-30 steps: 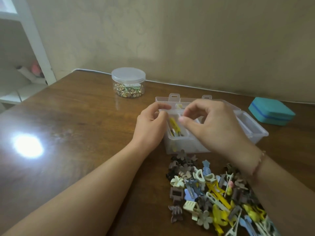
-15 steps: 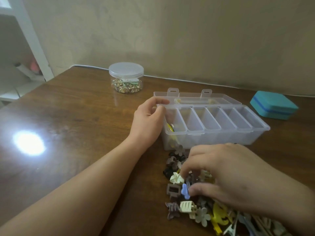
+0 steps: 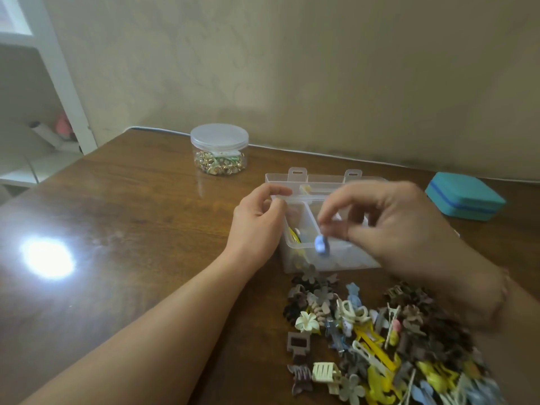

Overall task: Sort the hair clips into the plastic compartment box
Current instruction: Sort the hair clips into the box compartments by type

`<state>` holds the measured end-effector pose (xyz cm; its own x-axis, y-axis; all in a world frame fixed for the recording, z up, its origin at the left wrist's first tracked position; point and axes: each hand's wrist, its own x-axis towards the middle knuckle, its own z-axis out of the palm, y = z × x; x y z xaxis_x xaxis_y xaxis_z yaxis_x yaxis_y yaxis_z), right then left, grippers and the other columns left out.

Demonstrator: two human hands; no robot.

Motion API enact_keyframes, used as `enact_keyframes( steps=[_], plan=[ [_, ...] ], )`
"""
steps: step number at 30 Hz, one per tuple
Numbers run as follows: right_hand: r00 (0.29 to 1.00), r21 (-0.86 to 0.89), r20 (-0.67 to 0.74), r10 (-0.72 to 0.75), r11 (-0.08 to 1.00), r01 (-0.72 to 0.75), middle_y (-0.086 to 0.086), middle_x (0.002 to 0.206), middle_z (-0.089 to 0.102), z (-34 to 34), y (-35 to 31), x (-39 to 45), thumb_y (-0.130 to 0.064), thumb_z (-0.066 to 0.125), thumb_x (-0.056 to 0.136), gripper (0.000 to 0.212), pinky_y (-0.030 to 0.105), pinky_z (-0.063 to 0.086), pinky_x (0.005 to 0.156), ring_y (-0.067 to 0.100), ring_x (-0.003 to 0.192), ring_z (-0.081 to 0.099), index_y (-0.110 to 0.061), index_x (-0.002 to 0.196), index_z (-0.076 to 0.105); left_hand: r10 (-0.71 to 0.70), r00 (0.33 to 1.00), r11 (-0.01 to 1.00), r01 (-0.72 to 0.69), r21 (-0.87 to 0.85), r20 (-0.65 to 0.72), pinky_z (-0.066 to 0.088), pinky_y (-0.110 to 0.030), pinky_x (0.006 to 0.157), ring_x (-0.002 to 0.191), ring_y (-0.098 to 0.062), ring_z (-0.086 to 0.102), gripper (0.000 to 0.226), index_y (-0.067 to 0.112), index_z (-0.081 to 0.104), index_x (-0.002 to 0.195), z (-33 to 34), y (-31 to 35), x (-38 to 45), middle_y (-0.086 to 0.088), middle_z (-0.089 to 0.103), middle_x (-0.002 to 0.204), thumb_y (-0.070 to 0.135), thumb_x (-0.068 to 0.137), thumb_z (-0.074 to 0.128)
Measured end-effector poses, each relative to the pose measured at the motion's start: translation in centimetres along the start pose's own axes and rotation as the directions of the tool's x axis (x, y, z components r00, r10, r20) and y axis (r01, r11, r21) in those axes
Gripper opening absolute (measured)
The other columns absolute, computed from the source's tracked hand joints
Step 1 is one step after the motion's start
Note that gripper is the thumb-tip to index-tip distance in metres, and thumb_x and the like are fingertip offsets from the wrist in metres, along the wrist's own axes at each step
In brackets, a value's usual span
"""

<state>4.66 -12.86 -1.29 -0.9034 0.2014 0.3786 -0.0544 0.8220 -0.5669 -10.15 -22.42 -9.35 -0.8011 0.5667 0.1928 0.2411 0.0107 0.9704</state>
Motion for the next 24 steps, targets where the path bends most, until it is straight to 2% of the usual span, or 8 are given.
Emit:
enact_keyframes(
  steps=[3, 7, 12, 15, 17, 19, 21, 24],
  plan=[
    [0.991, -0.013, -0.117, 0.06, 0.998, -0.062, -0.018, 0.066, 0.067, 0.6, 1.0, 2.7, -0.017, 0.078, 0.078, 0.014, 0.009, 0.037, 0.047, 0.006, 0.047, 0.048, -0.029, 0.078, 0.072, 0.003, 1.0, 1.0, -0.003, 0.004, 0.006, 0.056, -0.053, 0.078, 0.082, -0.035, 0.069, 0.028, 0.026, 0.068, 0.103, 0.0, -0.1, 0.0, -0.006, 0.075, 0.079, 0.012, 0.091, 0.047],
    [0.995, -0.098, -0.025, 0.1, 0.99, -0.102, -0.019, 0.075, 0.066, 2.4, 2.2, 3.6, -0.017, 0.075, 0.081, 0.012, 0.006, 0.04, 0.055, -0.008, 0.06, 0.056, -0.028, 0.085, 0.072, 0.012, 1.0, 1.0, -0.012, 0.005, 0.025, 0.059, -0.043, 0.077, 0.084, -0.018, 0.071, 0.027, 0.026, 0.068, 0.106, -0.1, -0.1, 0.1, -0.004, 0.075, 0.086, 0.013, 0.093, 0.048],
    [0.996, -0.21, -0.082, 0.022, 0.977, -0.039, -0.029, 0.068, 0.061, 1.4, 1.1, 1.6, -0.03, 0.069, 0.084, 0.005, 0.016, 0.045, 0.055, 0.011, 0.057, 0.058, -0.033, 0.085, 0.071, 0.008, 1.0, 1.0, -0.008, -0.013, 0.022, 0.058, -0.048, 0.082, 0.084, -0.018, 0.072, 0.028, 0.026, 0.067, 0.105, -0.1, -0.2, 0.1, 0.0, 0.076, 0.084, 0.014, 0.091, 0.047],
    [0.994, -0.298, 0.103, -0.033, 0.952, 0.063, -0.023, 0.057, 0.056, 0.2, -0.6, -1.0, -0.041, 0.06, 0.082, 0.01, 0.015, 0.042, 0.047, 0.002, 0.058, 0.057, -0.035, 0.081, 0.068, -0.006, 1.0, 1.0, 0.006, -0.006, 0.014, 0.057, -0.053, 0.078, 0.085, -0.032, 0.07, 0.028, 0.028, 0.068, 0.103, 0.0, -0.2, 0.1, 0.002, 0.077, 0.083, 0.014, 0.09, 0.047],
    [0.961, -0.355, 0.276, 0.036, 0.932, 0.067, -0.026, 0.054, 0.051, 0.1, -1.4, -2.9, -0.053, 0.052, 0.081, 0.02, 0.01, 0.039, 0.044, -0.01, 0.06, 0.055, -0.038, 0.081, 0.065, -0.011, 1.0, 1.0, 0.011, -0.003, 0.007, 0.056, -0.055, 0.076, 0.089, -0.038, 0.068, 0.029, 0.028, 0.067, 0.103, 0.0, 0.1, 0.0, 0.004, 0.077, 0.084, 0.013, 0.09, 0.046],
    [0.921, -0.463, 0.377, 0.101, 0.881, 0.093, -0.025, 0.065, 0.058, 0.3, -1.8, -4.0, -0.067, 0.041, 0.078, 0.033, 0.012, 0.044, 0.058, -0.007, 0.065, 0.055, -0.043, 0.091, 0.06, -0.016, 1.0, 1.0, 0.016, 0.01, 0.004, 0.056, -0.054, 0.076, 0.09, -0.039, 0.067, 0.03, 0.028, 0.067, 0.104, 0.1, 0.2, -0.1, 0.005, 0.077, 0.083, 0.013, 0.09, 0.046],
    [0.916, -0.499, 0.385, 0.112, 0.86, 0.105, -0.021, 0.077, 0.061, 0.4, -2.1, -4.5, -0.076, 0.037, 0.076, 0.043, 0.022, 0.048, 0.069, -0.003, 0.073, 0.053, -0.046, 0.101, 0.055, -0.022, 1.0, 1.0, 0.022, 0.018, 0.0, 0.057, -0.051, 0.079, 0.09, -0.036, 0.068, 0.03, 0.028, 0.068, 0.104, 0.1, 0.2, -0.1, 0.004, 0.077, 0.083, 0.013, 0.091, 0.046],
    [0.923, -0.604, 0.359, 0.139, 0.789, 0.116, -0.015, 0.083, 0.057, 1.1, -2.0, -4.5, -0.08, 0.042, 0.075, 0.052, 0.026, 0.044, 0.069, 0.002, 0.077, 0.05, -0.038, 0.103, 0.054, -0.019, 1.0, 1.0, 0.019, 0.023, 0.009, 0.057, -0.047, 0.085, 0.089, -0.021, 0.071, 0.03, 0.03, 0.066, 0.105, 0.1, 0.0, 0.0, 0.001, 0.077, 0.086, 0.013, 0.092, 0.045]
  ],
)
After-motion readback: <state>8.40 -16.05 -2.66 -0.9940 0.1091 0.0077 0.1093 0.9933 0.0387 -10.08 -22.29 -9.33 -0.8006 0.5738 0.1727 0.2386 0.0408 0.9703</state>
